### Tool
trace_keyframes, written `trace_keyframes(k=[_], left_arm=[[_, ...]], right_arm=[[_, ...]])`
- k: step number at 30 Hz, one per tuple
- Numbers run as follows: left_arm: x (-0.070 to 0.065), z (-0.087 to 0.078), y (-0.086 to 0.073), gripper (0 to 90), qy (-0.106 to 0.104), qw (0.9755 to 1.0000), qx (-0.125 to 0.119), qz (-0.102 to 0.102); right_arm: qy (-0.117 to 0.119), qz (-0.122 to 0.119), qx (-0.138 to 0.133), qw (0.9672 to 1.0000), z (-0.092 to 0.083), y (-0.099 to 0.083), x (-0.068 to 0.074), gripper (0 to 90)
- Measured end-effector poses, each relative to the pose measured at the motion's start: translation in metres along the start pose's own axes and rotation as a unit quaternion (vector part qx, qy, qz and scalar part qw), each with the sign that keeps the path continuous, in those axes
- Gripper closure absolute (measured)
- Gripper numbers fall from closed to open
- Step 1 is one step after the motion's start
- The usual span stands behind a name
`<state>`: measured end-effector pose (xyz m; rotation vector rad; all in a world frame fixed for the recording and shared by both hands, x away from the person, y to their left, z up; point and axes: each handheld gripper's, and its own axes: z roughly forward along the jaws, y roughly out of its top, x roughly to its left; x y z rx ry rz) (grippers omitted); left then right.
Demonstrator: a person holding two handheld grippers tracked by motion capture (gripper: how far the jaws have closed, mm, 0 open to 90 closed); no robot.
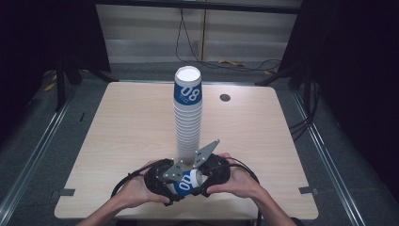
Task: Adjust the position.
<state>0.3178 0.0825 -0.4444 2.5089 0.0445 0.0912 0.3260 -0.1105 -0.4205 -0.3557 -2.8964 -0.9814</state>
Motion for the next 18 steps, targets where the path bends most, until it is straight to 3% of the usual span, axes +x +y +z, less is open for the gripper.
trace_keyframes(k=[10, 18], left_arm=[[0.002, -0.003, -0.002, 20.1, 0.002, 0.9997, -0.022, -0.011], [0.005, -0.015, -0.006, 18.0, 0.01, 0.9973, -0.064, -0.033]], right_arm=[[-0.008, 0.001, 0.002, 1.0, -0.002, -0.001, 0.002, 29.1], [-0.019, 0.004, 0.005, 0.9998, 0.0, -0.005, 0.0, 29.0]])
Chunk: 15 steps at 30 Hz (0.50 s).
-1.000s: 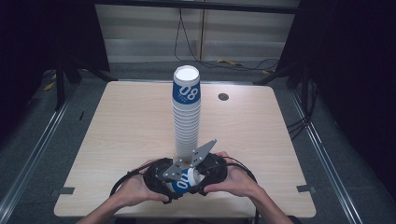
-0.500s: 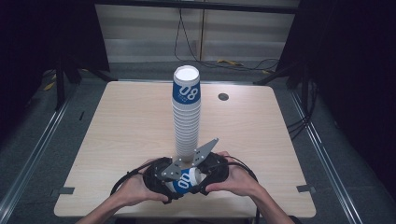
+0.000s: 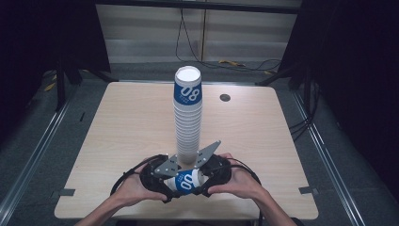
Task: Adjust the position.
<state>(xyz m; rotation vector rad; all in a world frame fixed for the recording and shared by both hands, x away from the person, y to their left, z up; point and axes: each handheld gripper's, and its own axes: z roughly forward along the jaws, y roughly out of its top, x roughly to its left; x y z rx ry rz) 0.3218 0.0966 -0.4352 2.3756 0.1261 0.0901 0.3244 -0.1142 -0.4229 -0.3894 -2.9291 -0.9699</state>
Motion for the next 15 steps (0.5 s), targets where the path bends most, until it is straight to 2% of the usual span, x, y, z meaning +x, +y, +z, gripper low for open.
trace_keyframes(k=[6, 9, 10, 15], left_arm=[[0.004, -0.008, -0.002, 17.8, 0.007, 0.9995, -0.025, -0.017], [0.005, -0.009, -0.005, 17.9, 0.017, 0.9993, -0.027, -0.02], [0.005, -0.009, -0.007, 17.9, 0.018, 0.9993, -0.027, -0.021], [0.004, -0.012, -0.011, 17.9, 0.016, 0.9986, -0.039, -0.033]], right_arm=[[-0.012, 0.013, -0.009, 0.9998, -0.005, -0.005, -0.004, 28.9], [-0.021, 0.022, -0.013, 0.9995, -0.008, -0.008, -0.005, 28.9], [-0.017, 0.023, -0.017, 0.9995, -0.008, -0.009, -0.006, 28.9], [-0.041, 0.033, -0.024, 0.9983, -0.012, -0.013, -0.008, 28.9]])
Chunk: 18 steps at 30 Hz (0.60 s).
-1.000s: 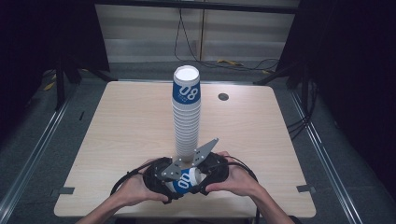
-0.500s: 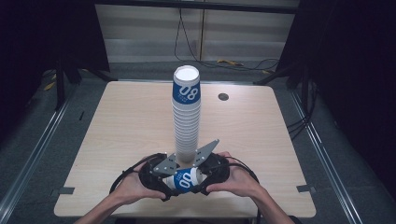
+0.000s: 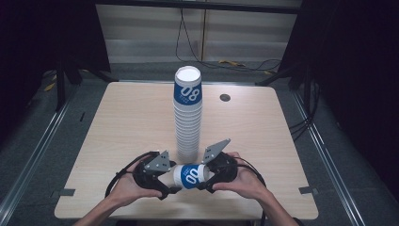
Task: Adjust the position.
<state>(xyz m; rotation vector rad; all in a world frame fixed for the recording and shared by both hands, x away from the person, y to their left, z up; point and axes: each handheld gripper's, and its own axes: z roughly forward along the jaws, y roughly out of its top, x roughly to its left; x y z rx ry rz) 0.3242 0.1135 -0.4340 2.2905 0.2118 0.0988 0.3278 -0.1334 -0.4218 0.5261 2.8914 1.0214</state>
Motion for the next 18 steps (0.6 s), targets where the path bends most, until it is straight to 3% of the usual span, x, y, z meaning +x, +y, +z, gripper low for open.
trace_keyframes(k=[4, 11, 18], left_arm=[[0.003, -0.006, -0.002, 17.9, 0.003, 0.9999, -0.007, -0.008], [0.011, -0.012, -0.014, 16.0, -0.005, 0.9975, -0.046, -0.054], [0.011, -0.016, -0.02, 15.9, -0.021, 0.9957, -0.073, -0.053]], right_arm=[[-0.012, 0.013, -0.025, 0.9995, -0.005, -0.003, -0.002, 29.0], [0.008, 0.037, -0.061, 0.9974, -0.008, -0.01, -0.007, 29.0], [0.018, 0.035, -0.079, 0.9961, -0.005, -0.014, -0.005, 28.8]])
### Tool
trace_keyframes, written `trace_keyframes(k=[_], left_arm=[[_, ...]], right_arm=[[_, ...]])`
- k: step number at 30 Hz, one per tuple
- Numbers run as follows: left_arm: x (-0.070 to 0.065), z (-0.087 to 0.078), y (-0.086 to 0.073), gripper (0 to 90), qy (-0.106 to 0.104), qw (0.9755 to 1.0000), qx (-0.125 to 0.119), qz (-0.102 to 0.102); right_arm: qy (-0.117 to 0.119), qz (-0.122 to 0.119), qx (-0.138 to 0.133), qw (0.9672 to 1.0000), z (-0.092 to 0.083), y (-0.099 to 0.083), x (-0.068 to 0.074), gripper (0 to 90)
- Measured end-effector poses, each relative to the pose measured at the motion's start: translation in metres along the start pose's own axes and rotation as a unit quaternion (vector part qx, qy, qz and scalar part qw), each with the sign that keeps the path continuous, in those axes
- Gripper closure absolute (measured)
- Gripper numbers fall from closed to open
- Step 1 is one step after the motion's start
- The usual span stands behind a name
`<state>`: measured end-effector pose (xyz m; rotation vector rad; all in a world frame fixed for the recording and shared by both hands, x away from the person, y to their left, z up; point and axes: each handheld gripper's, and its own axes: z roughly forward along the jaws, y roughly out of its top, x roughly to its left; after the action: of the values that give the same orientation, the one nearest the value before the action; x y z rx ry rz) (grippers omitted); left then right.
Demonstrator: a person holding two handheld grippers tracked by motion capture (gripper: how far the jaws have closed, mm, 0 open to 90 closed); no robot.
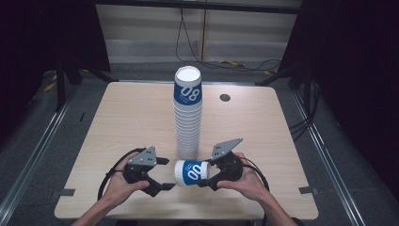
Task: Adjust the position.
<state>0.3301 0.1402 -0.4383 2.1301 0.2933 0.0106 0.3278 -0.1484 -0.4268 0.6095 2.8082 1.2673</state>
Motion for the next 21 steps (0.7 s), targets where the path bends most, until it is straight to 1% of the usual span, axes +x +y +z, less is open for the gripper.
trace_keyframes(k=[3, 5, 6, 7, 8, 9, 11, 12, 14, 15, 17, 19, 21], left_arm=[[-0.002, 0.002, -0.003, 16.0, 0.01, 0.9999, -0.002, 0.003], [-0.002, 0.003, -0.005, 16.0, 0.012, 0.9999, -0.007, 0.0], [-0.002, 0.003, -0.005, 16.0, 0.012, 0.9998, -0.011, -0.005], [-0.001, 0.003, -0.005, 16.0, 0.014, 0.9998, -0.01, -0.009], [-0.001, 0.003, -0.005, 16.0, 0.017, 0.9998, -0.011, -0.008], [0.0, 0.003, -0.005, 16.0, 0.017, 0.9997, -0.015, -0.008], [0.001, 0.003, -0.006, 16.0, 0.02, 0.9996, -0.021, -0.005], [0.001, 0.004, -0.006, 16.0, 0.025, 0.9994, -0.022, -0.005], [0.001, 0.006, -0.007, 16.0, 0.027, 0.9993, -0.026, -0.001], [0.001, 0.006, -0.007, 16.0, 0.027, 0.9992, -0.029, 0.0], [-0.001, 0.007, -0.007, 16.0, 0.026, 0.9989, -0.038, 0.001], [-0.001, 0.007, -0.007, 16.0, 0.022, 0.9988, -0.043, 0.003], [-0.002, 0.006, -0.007, 16.0, 0.018, 0.9987, -0.048, -0.001]], right_arm=[[0.006, 0.004, -0.013, 0.9999, -0.001, -0.002, -0.001, 28.8], [0.011, 0.006, -0.023, 0.9996, -0.002, -0.003, -0.002, 28.7], [0.012, 0.007, -0.03, 0.9994, -0.002, -0.003, -0.003, 28.7], [0.015, 0.007, -0.038, 0.9991, -0.003, -0.004, -0.003, 28.7], [0.016, 0.007, -0.045, 0.9988, -0.004, -0.004, -0.004, 28.6], [0.009, 0.006, -0.048, 0.9988, -0.005, -0.005, -0.004, 28.6], [0.017, 0.011, -0.059, 0.998, -0.007, -0.006, -0.005, 28.6], [0.015, 0.011, -0.063, 0.9978, -0.008, -0.006, -0.006, 28.6], [0.02, 0.011, -0.074, 0.997, -0.008, -0.008, -0.007, 28.6], [0.018, 0.012, -0.078, 0.9967, -0.009, -0.008, -0.007, 28.6], [0.022, 0.014, -0.081, 0.9963, -0.008, -0.01, -0.007, 28.6], [0.015, 0.007, -0.086, 0.9962, -0.007, -0.01, -0.006, 28.5], [0.017, 0.007, -0.098, 0.995, -0.006, -0.011, -0.006, 28.5]])
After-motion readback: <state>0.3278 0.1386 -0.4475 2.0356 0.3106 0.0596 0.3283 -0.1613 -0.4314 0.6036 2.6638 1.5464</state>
